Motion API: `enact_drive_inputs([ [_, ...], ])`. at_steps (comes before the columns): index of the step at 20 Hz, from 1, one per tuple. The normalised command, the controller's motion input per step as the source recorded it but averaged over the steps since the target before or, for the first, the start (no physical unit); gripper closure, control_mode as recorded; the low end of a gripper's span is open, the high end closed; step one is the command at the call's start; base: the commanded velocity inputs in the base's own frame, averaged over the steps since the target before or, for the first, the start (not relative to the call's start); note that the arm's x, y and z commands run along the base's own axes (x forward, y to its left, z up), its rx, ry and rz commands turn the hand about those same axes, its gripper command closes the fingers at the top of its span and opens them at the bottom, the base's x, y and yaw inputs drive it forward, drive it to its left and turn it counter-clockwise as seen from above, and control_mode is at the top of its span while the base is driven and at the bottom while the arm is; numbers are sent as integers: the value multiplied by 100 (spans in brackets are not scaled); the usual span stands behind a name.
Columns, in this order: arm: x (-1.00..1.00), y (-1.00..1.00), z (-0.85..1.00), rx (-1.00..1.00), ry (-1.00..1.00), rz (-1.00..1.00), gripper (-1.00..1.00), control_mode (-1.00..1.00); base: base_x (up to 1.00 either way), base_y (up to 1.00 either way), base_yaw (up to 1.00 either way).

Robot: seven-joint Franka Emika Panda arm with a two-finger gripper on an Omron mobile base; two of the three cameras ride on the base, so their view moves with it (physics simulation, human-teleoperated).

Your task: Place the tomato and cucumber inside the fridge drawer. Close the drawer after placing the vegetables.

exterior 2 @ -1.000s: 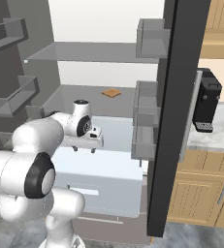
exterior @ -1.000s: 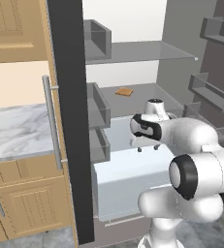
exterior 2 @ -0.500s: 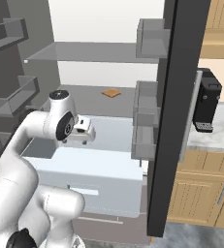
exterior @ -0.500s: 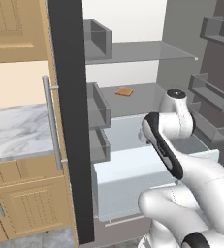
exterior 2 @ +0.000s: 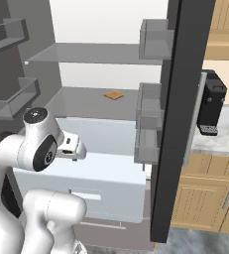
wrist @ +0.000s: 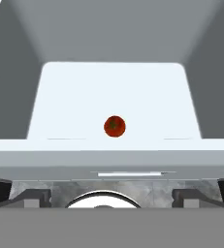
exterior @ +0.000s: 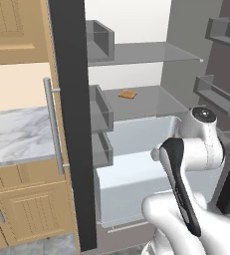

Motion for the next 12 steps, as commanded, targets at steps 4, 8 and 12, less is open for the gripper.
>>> enact_drive_inputs([
  [4,0,1,0,0,0,-2,-100,-100,0,0,0],
  [8,-1,0,0,0,0,0,-100,100,-75,3,0],
  [12,0,0,0,0,0,0,-100,100,-100,37,0],
])
